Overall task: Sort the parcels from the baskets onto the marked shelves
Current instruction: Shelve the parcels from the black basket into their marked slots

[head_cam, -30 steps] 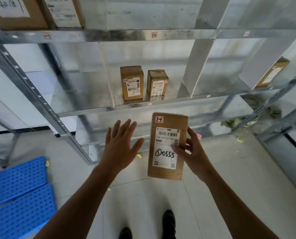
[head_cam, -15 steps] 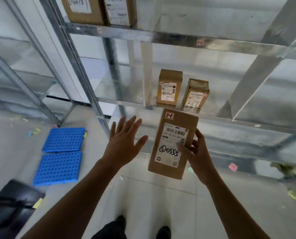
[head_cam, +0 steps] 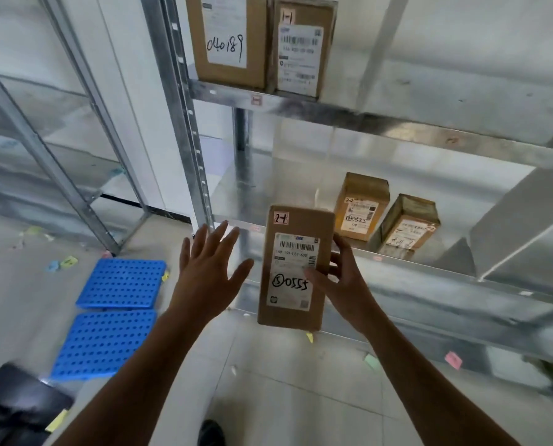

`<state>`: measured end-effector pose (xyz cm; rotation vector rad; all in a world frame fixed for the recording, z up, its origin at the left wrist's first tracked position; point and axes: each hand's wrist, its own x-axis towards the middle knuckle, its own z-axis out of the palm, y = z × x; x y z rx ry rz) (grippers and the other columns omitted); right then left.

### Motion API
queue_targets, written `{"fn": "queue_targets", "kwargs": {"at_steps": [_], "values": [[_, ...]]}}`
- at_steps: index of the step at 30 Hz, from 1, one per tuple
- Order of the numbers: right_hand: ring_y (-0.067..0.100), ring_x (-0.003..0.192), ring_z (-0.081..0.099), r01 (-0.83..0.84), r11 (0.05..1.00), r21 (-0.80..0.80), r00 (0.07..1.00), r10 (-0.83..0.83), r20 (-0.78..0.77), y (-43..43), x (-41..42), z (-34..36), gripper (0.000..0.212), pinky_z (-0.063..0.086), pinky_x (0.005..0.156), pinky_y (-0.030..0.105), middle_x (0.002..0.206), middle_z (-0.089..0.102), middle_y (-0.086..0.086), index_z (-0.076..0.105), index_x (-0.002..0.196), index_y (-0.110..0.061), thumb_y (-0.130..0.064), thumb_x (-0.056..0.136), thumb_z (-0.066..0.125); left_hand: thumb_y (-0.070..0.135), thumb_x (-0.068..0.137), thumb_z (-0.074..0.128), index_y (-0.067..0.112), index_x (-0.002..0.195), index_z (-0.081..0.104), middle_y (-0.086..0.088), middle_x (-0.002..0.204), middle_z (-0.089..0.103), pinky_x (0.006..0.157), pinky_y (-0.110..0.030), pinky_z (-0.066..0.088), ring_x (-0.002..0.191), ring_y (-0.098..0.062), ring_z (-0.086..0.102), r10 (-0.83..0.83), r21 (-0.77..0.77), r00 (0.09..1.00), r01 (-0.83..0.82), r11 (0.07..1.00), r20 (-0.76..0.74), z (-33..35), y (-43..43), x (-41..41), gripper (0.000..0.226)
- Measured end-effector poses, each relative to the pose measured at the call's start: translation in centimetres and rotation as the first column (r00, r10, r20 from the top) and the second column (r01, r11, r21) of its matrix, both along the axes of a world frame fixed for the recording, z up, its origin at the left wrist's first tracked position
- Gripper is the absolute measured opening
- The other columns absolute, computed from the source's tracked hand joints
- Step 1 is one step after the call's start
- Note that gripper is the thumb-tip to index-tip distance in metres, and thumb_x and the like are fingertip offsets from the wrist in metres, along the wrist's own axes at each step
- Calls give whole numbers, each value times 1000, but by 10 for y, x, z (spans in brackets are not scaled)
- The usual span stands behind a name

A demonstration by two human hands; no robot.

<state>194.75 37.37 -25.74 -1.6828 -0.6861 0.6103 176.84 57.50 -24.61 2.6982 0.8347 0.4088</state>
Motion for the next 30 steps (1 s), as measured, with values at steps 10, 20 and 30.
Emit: {"fn": "queue_targets", "kwargs": {"at_steps": [10, 20, 30], "values": [[13, 121, 66, 45, 999, -9, 999, -45, 17, 115, -13, -12, 100, 65, 80, 36, 135, 60, -4, 23, 156, -44, -38, 77, 83, 75, 90, 13, 32, 162, 20, 4, 172, 9, 122, -43, -14, 157, -22, -12, -27, -29, 999, 27, 999, -20, -7, 104, -4, 84], [13, 122, 65, 31, 999, -17, 999, -31, 30, 195, 58, -46, 103, 64, 81, 36, 140, 56, -4, 17, 160, -41, -38, 80, 83, 72, 93, 20, 33, 163, 11, 5, 172, -1, 125, -49, -11, 156, -22, -17, -8, -21, 991, 5, 1000, -132, -27, 162, 53, 81], [11, 138, 47, 23, 999, 49, 996, -27, 84, 282, 119, -64, 106, 58, 92, 35, 161, 37, 0, 5, 154, -54, -36, 84, 81, 68, 99, 29, 35, 163, 6, 7, 172, -5, 126, -51, -10, 156, -21, -18, 62, -8, 970, -66, 998, -234, -37, 202, 101, 75]]}}
